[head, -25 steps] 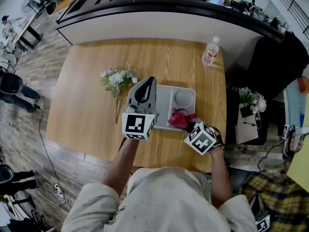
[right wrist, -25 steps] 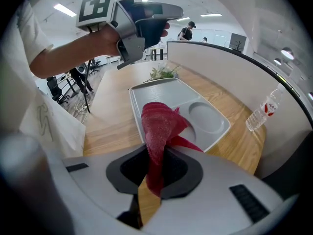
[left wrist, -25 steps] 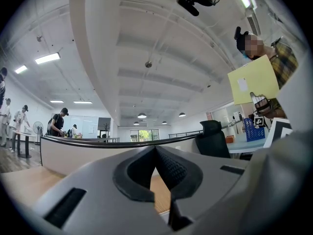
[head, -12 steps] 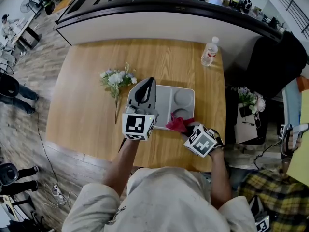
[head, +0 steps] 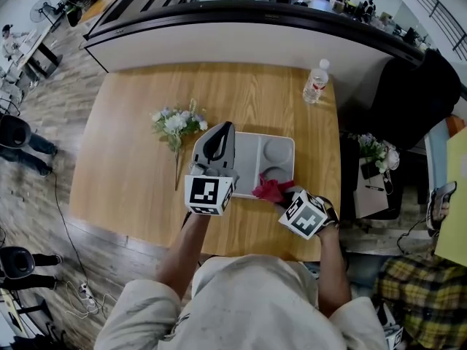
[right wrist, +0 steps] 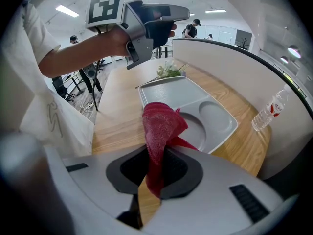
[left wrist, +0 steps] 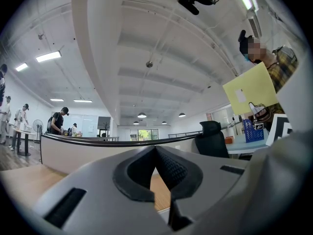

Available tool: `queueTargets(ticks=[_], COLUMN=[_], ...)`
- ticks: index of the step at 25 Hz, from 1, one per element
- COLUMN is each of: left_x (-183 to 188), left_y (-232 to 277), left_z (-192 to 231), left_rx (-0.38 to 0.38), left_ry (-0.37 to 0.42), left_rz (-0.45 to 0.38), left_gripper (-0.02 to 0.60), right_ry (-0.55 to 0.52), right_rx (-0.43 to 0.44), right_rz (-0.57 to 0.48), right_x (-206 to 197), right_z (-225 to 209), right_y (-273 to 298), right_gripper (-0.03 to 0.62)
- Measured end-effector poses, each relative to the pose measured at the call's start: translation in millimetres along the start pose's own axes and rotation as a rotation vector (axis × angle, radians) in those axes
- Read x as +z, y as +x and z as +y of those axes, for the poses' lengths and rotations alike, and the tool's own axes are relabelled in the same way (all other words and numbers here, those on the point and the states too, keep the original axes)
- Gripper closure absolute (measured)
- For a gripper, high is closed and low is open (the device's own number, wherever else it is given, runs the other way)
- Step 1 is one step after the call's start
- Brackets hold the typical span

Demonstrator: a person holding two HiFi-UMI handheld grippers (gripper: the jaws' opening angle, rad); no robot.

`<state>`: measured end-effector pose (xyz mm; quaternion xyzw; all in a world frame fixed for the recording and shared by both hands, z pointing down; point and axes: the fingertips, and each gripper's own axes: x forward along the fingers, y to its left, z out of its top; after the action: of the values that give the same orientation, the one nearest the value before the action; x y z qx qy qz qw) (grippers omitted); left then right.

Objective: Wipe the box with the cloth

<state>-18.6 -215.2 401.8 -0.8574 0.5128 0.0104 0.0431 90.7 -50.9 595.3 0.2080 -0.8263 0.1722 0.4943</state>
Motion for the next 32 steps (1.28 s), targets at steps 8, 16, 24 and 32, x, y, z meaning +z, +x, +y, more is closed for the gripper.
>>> queueTargets(ticks=[8,16,24,32], left_x=[5.7,6.2,2.0,-4.2], left_y=[-5.2,-11.4,-16.1,-18.9], left_z=[9.3,20.7,32.2,43.8], left_rx=[-0.001,0.001,0.008,0.023], left_ry=[0.000,-0.008,-0.025,-0.033], left_rz=[-0.013,-0.024,-0.026,-0.020], left_gripper=[0.568,0.568,0.568,0.568], right_ry=[-0.014,-0.056,-0.121,-0.190], right_rx=[-0.078,-0.168,-0.288,-0.399], right_rz=[-0.087,-0.125,-0.168,-0.173], right_x=[28.9,59.8,106.3,140.9], right_z=[-17.3,-42.8,-81.0,-120.7], right_y=[-25.8,-41.2,-57.7,-53.4], right_gripper=[0.526,0.526,0.526,0.526])
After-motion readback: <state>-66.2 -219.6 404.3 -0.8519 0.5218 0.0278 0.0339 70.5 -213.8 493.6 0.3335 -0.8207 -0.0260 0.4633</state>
